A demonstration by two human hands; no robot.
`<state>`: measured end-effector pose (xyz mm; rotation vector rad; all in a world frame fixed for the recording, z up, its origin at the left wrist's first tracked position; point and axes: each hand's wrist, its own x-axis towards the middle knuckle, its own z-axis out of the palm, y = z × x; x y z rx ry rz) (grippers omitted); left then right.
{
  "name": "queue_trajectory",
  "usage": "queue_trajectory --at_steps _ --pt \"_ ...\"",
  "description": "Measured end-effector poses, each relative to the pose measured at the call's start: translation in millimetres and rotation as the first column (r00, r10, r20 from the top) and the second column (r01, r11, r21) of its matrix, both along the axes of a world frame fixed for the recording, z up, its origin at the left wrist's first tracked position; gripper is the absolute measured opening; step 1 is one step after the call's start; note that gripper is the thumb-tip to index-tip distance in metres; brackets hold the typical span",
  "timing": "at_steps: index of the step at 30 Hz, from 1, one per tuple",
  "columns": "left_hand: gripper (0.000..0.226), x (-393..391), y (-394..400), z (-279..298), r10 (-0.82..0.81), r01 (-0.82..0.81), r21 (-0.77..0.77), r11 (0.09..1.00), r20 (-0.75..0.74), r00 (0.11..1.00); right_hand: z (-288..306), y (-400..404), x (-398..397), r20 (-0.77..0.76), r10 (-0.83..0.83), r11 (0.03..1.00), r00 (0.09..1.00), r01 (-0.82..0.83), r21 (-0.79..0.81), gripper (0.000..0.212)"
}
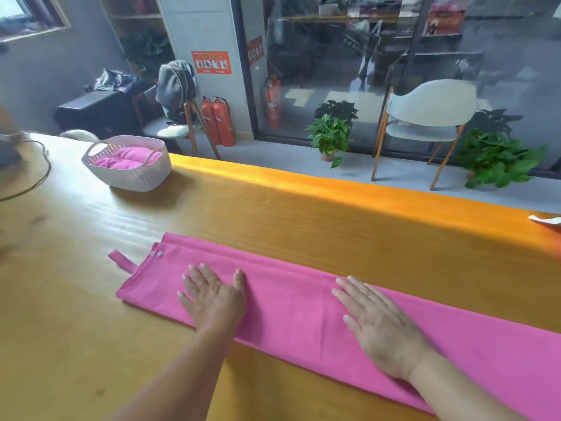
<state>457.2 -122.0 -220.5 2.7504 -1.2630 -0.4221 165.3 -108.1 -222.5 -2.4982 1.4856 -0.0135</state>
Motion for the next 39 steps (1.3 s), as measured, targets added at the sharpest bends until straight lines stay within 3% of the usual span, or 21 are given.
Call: queue_trajectory --at_steps 6,10,15,24,31,34,37,39 --pt "0.083 2 -31 -9 -0.076 0.076 -0.010 0.997 0.016 0.997 -5 -12 -7 0.009 0.035 0.999 0.999 -0.034 -0.027 0.060" --pt "0.084 -4 -67 -10 -0.194 0.195 -0.028 0.980 0.039 0.980 -4 -5 -6 -0.057 -0.095 0.994 0.994 0.091 -0.066 0.057" --pt "0.085 -27 -124 -11 -0.414 0.418 -0.047 0.907 0.075 0.907 -13 8 -3 0.037 -0.290 0.949 0.956 0.292 -0.120 0.057" --pt "0.077 -118 -186 -3 -0.761 0.777 -0.020 0.629 0.191 0.620 -31 28 24 0.160 -0.719 0.660 0.676 0.737 -0.146 0.070" --pt "0.073 -150 -89 2 -0.782 0.779 -0.153 0.608 0.055 0.621 -20 34 60 0.134 -0.807 0.565 0.575 0.818 -0.109 0.059" --pt "0.076 -146 -65 0 -0.778 0.771 -0.123 0.625 -0.017 0.628 -16 48 58 0.113 -0.729 0.666 0.675 0.738 -0.111 0.065" --pt "0.081 -138 -64 -3 -0.796 0.795 -0.063 0.603 0.014 0.605 -12 78 29 -0.004 -0.496 0.852 0.868 0.486 -0.197 0.061" --pt "0.083 -135 -62 -5 -0.816 0.817 -0.046 0.575 0.040 0.577 -16 96 9 -0.061 -0.350 0.921 0.935 0.331 -0.208 0.060"
